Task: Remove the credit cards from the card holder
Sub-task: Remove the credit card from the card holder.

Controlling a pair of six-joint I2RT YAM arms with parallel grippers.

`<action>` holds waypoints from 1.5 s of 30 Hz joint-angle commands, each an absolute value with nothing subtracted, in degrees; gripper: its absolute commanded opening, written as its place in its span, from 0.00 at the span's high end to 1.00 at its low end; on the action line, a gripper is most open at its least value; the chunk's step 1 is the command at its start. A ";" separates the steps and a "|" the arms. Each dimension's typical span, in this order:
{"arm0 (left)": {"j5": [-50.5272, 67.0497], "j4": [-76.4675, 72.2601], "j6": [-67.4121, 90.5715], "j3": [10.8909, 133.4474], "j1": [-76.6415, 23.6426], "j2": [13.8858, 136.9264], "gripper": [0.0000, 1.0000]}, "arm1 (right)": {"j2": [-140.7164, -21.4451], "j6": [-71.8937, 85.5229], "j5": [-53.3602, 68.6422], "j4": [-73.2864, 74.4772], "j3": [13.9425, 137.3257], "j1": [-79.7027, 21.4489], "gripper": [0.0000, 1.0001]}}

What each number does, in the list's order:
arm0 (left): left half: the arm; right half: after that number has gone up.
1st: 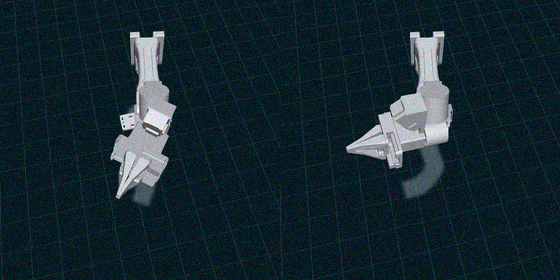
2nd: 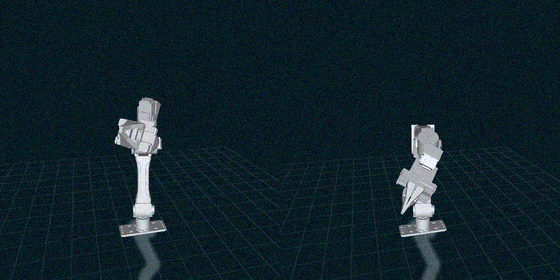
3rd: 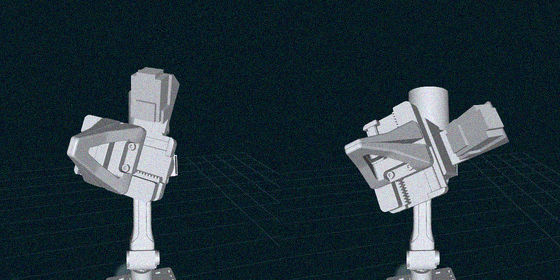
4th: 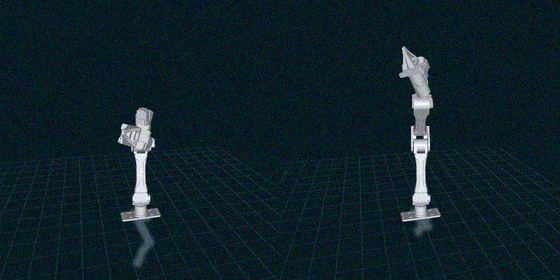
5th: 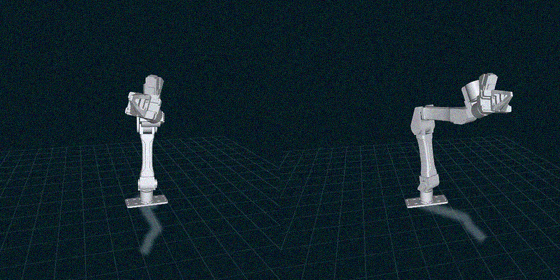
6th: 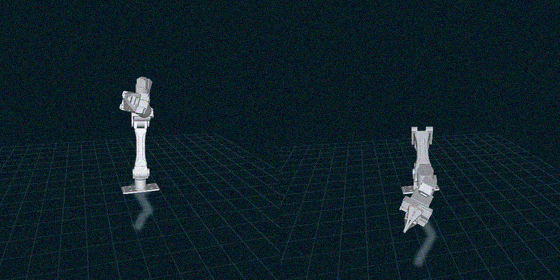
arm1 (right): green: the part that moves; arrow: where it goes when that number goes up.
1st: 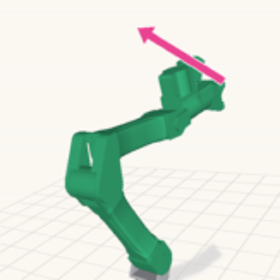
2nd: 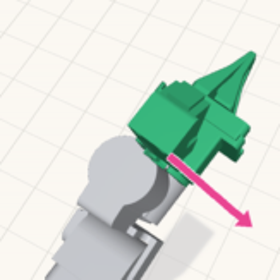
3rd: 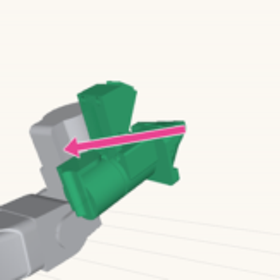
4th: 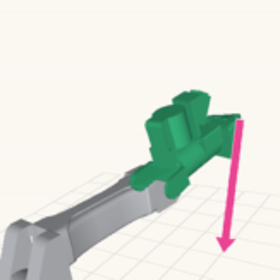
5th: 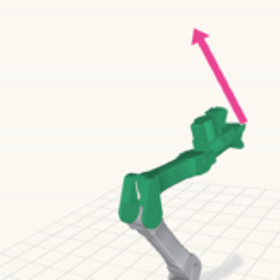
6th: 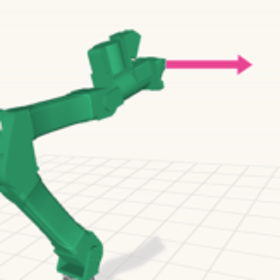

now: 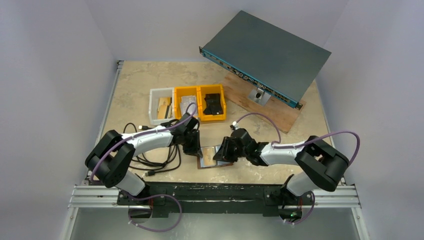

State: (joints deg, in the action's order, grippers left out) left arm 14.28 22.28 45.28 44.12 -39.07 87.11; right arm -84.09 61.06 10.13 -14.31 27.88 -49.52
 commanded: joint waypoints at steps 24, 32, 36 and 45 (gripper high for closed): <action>12.79 22.79 43.86 46.34 -40.09 89.31 0.96 | -93.41 66.56 17.09 -32.98 22.94 -46.87 0.93; 12.12 26.50 42.82 47.48 -40.06 83.57 0.95 | -94.78 67.08 17.56 -35.25 21.54 -46.45 0.96; 14.43 24.71 43.56 47.42 -40.10 84.26 0.95 | -95.64 67.27 17.91 -35.95 21.62 -46.41 0.96; 15.38 20.53 44.57 46.57 -40.13 90.79 1.00 | -95.45 66.99 17.80 -35.37 21.60 -46.41 0.90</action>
